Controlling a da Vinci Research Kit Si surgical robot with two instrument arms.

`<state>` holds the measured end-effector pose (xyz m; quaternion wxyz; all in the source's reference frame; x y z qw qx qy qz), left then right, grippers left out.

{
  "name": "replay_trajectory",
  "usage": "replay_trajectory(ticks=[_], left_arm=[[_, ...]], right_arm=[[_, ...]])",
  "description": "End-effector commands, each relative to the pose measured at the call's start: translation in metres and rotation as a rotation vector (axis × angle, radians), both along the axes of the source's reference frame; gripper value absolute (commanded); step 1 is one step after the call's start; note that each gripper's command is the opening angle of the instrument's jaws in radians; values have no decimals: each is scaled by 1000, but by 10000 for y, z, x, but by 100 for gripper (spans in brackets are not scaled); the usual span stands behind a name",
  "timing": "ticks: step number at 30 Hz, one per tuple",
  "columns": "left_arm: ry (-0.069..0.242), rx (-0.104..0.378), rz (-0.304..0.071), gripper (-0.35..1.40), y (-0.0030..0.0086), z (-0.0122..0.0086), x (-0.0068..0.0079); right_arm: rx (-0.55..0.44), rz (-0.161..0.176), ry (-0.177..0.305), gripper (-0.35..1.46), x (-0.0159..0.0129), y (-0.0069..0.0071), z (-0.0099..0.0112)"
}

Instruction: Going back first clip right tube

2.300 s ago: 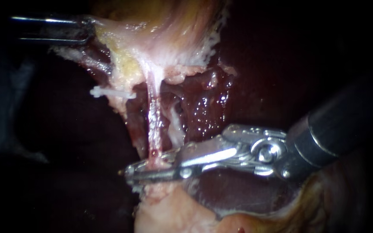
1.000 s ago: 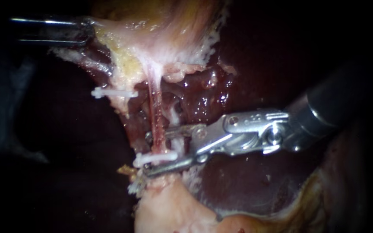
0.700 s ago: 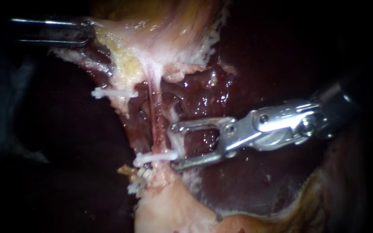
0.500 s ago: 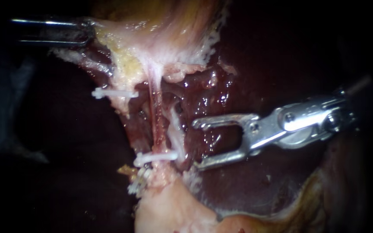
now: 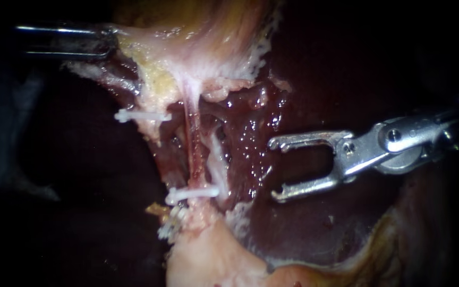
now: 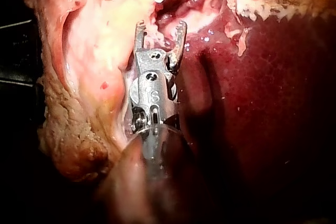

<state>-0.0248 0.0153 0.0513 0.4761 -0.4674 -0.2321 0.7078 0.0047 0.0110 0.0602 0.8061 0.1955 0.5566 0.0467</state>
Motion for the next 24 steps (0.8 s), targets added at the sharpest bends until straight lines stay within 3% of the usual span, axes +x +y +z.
replay_trajectory(ticks=[1,6,14,24], left_arm=[[1,-4,-1,-35,-2,3,-3],[5,-11,-1,-35,-15,24,-21],[5,-21,4,-35,-21,42,-44],[-2,-18,12,-35,-23,46,-48]], right_arm=[[0,0,0,50,0,0,0],[0,0,0,50,-1,0,0],[0,1,0,50,-1,0,0],[0,1,0,50,-1,0,0]])
